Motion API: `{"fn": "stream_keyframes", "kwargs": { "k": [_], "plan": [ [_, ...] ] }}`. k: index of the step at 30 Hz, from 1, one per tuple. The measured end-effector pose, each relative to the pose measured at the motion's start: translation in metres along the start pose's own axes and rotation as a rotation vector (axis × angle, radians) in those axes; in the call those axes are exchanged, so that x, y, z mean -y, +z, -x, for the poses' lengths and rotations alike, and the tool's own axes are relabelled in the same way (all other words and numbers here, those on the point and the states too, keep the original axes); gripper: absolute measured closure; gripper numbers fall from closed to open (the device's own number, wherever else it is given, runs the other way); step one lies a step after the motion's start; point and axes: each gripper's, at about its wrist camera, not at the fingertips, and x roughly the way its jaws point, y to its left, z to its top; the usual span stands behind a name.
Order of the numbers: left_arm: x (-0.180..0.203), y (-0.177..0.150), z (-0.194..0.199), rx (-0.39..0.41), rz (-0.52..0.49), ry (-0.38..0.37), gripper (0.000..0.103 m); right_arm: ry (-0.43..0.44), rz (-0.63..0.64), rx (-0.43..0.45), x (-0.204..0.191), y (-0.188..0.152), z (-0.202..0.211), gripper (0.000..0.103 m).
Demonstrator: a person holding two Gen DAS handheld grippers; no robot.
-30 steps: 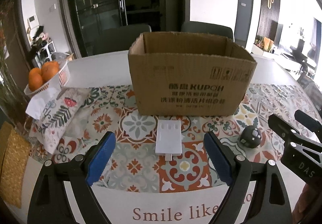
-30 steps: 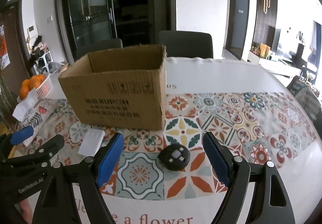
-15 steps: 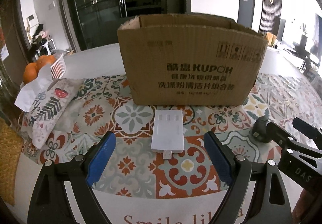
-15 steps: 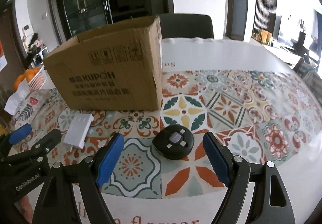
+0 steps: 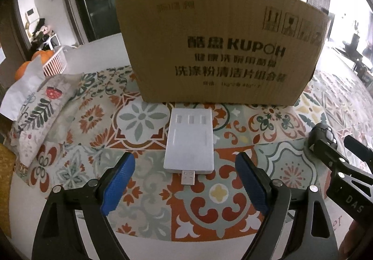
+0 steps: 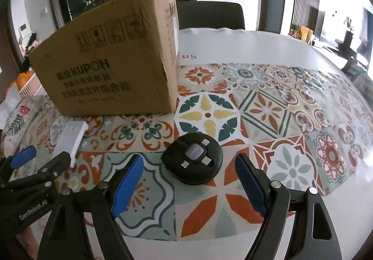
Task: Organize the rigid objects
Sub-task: 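Grasp the white power bank with the left tool while the right tool grasps the black puck, then lift the power bank and black puck and carry both over the box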
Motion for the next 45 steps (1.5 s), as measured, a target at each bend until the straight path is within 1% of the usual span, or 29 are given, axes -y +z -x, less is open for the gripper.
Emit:
{"fn": "stream_keyframes", "kwargs": {
  "k": [7,11,19,21,24,25,27,29,31,32,37,45],
  "plan": [
    [-0.001,0.005,-0.013,0.013,-0.023,0.004,0.015,-0.004,-0.019,-0.02,0.003,-0.001,-0.013,0.022],
    [-0.005,0.011,-0.025,0.007,-0.021,0.0,0.019,-0.004,-0.026,-0.03,0.002,0.0,-0.022,0.022],
    [-0.008,0.015,-0.042,-0.018,-0.018,-0.02,0.033,-0.015,-0.02,-0.033,0.0,0.005,-0.035,0.022],
    [-0.008,0.014,-0.044,-0.018,-0.029,-0.022,0.039,-0.016,-0.019,-0.03,0.001,0.005,-0.035,0.022],
    [-0.01,0.013,-0.046,-0.018,-0.02,-0.047,0.046,-0.015,-0.025,-0.028,0.003,0.007,-0.037,0.022],
    [-0.01,0.014,-0.046,-0.018,-0.019,-0.052,0.047,-0.015,-0.025,-0.028,0.003,0.007,-0.036,0.022],
    [-0.009,0.013,-0.046,-0.019,-0.016,-0.066,0.055,-0.013,-0.029,-0.026,0.004,0.007,-0.036,0.023],
    [-0.008,0.013,-0.045,-0.02,-0.017,-0.069,0.056,-0.014,-0.032,-0.024,0.005,0.007,-0.037,0.026],
    [-0.008,0.013,-0.046,-0.018,-0.021,-0.071,0.056,-0.022,-0.031,-0.021,0.006,0.006,-0.036,0.037],
    [-0.007,0.012,-0.044,-0.019,-0.02,-0.073,0.056,-0.022,-0.027,-0.019,0.006,0.006,-0.036,0.039],
    [-0.006,0.008,-0.036,-0.02,-0.024,-0.082,0.056,-0.014,-0.02,-0.02,0.005,0.004,-0.033,0.039],
    [-0.006,0.007,-0.012,0.011,-0.032,-0.078,0.056,0.01,-0.024,-0.021,-0.002,0.001,-0.018,0.039]
  ]
}}
